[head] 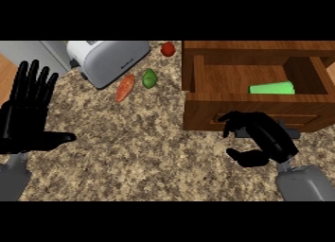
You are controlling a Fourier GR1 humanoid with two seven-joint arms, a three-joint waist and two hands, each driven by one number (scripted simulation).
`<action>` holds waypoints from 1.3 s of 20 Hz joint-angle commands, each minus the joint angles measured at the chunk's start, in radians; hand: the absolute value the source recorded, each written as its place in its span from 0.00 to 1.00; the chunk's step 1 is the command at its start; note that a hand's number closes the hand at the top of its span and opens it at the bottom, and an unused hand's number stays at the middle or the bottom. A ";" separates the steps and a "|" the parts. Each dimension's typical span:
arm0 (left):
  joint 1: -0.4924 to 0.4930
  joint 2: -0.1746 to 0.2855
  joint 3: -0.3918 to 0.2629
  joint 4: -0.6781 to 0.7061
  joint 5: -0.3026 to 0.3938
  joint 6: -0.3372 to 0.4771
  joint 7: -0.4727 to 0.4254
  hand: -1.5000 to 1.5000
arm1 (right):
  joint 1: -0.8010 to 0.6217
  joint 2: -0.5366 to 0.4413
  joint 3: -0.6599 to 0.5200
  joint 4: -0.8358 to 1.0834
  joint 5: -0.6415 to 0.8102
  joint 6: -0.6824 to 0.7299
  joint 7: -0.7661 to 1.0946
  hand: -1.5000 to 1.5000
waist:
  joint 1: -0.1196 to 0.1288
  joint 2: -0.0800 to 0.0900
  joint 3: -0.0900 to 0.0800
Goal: Pick up the cup, place it into the drawer and close the drawer
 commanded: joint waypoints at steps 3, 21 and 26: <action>0.093 -0.003 0.049 -0.047 -0.025 -0.060 -0.010 0.00 | -0.136 0.009 -0.014 0.277 0.097 -0.040 -0.061 0.00 | -0.001 0.000 0.000; 0.103 -0.024 0.179 0.034 -0.016 -0.259 0.027 0.00 | -0.642 0.026 -0.234 1.134 0.095 -0.160 -0.352 0.00 | 0.028 0.018 0.001; 0.098 -0.051 0.150 -0.010 -0.056 -0.211 0.034 0.00 | -0.717 -0.006 -0.258 1.225 0.097 -0.152 -0.359 0.00 | 0.052 0.026 0.003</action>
